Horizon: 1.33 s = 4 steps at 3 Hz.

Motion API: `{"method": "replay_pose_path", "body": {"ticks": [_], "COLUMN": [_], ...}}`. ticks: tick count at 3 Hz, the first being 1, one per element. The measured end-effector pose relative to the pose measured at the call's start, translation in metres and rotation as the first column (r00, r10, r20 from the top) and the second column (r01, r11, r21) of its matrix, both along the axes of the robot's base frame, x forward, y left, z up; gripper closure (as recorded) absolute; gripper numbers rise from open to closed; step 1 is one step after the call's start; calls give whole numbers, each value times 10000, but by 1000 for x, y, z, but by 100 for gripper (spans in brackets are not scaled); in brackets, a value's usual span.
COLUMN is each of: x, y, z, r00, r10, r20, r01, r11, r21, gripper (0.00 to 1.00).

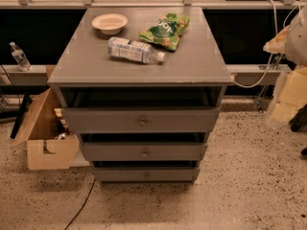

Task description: Open bottom drawer

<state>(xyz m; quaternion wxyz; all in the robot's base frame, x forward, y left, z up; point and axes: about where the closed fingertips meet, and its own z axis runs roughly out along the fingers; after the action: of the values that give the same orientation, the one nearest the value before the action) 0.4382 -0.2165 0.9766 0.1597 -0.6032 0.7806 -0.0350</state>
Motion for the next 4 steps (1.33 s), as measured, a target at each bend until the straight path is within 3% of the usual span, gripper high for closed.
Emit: {"method": "replay_pose_path", "body": {"ticks": [1, 2, 3, 4], "x": [0, -8, -28, -42], "y": [1, 13, 48, 50], "z": [0, -27, -74, -96], "r00": [10000, 9969, 9813, 9740], "r10": [21, 591, 1621, 1635], "r20": [21, -525, -1042, -1566], "r01": [-21, -557, -1424, -1362], "r11": [10000, 9964, 9743, 9758], "r21": [26, 632, 1743, 1712], "gripper": [0, 0, 0, 0]}}
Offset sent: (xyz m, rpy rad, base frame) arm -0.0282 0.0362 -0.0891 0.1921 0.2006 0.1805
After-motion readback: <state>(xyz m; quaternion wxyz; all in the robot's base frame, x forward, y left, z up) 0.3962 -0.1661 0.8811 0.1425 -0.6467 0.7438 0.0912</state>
